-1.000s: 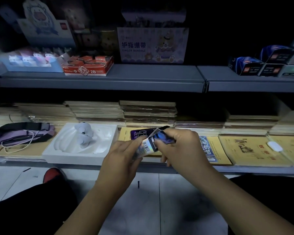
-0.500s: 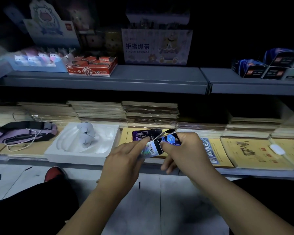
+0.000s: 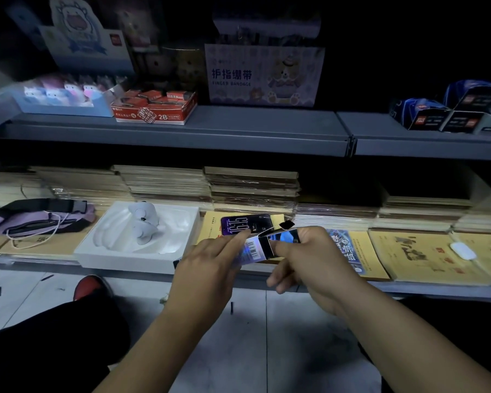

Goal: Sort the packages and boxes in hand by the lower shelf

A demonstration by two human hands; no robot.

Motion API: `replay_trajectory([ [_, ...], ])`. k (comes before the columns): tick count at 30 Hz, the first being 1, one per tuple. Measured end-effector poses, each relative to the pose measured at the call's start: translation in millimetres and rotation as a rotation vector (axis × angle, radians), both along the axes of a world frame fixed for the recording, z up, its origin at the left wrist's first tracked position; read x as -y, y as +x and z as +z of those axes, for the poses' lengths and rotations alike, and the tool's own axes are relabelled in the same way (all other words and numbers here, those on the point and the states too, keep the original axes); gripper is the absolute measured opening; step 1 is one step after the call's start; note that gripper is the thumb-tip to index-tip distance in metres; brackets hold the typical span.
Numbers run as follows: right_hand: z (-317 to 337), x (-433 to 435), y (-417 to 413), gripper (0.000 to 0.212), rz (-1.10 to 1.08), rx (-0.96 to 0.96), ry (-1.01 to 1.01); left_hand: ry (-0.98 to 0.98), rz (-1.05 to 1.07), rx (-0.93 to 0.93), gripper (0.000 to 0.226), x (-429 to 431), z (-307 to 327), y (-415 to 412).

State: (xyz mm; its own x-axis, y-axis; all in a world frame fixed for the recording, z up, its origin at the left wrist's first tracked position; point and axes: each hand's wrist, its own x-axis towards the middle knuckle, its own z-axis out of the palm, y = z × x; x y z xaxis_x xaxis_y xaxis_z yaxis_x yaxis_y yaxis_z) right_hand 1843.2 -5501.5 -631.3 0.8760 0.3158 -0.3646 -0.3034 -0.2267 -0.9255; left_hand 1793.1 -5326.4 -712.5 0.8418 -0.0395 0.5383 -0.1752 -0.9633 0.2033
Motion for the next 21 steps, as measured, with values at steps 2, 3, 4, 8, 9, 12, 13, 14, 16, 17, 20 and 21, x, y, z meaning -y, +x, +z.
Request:
replay_trajectory([
  [2,-2.9,-2.3,-2.6,0.017,0.037,0.004,0.012,-0.004,0.0,0.001,0.07,-0.6,-1.2,-0.2],
  [3,-3.1,-3.0,-3.5,0.018,0.055,0.001,0.024,-0.005,-0.004,0.002,0.071,-0.3,-1.3,-0.3],
  [4,-2.7,-3.2,-3.8,0.019,0.074,-0.01,0.04,-0.005,-0.007,0.004,0.071,-0.4,-1.7,-0.1],
  [8,5.9,0.4,-4.1,0.016,0.184,-0.078,0.057,-0.023,-0.002,0.029,0.068,-0.1,-0.8,0.3],
  [9,8.2,1.2,-4.1,0.016,0.213,-0.087,0.047,-0.028,-0.006,0.033,0.068,0.2,-0.5,0.1],
  [12,10.1,2.6,-1.5,0.021,0.294,-0.104,0.004,-0.015,-0.028,0.047,0.066,3.4,0.0,-1.6],
  [13,10.2,3.4,-1.2,0.021,0.313,-0.11,0.0,-0.01,-0.037,0.048,0.066,4.8,0.6,-2.6],
  [14,9.9,3.6,-1.0,0.018,0.326,-0.119,0.007,-0.002,-0.039,0.051,0.066,5.6,0.9,-3.4],
  [16,10.1,3.8,-1.4,0.013,0.333,-0.147,0.046,0.013,-0.03,0.061,0.065,5.3,2.7,-4.1],
  [17,10.3,3.6,-2.0,0.011,0.326,-0.163,0.068,0.014,-0.025,0.062,0.064,4.1,3.7,-3.6],
  [20,10.7,1.8,-2.4,0.008,0.289,-0.173,0.097,-0.006,-0.02,0.03,0.064,3.2,5.9,-2.0],
  [21,11.2,1.6,-1.4,0.009,0.28,-0.164,0.093,-0.018,-0.025,0.008,0.064,4.6,6.1,-1.9],
])
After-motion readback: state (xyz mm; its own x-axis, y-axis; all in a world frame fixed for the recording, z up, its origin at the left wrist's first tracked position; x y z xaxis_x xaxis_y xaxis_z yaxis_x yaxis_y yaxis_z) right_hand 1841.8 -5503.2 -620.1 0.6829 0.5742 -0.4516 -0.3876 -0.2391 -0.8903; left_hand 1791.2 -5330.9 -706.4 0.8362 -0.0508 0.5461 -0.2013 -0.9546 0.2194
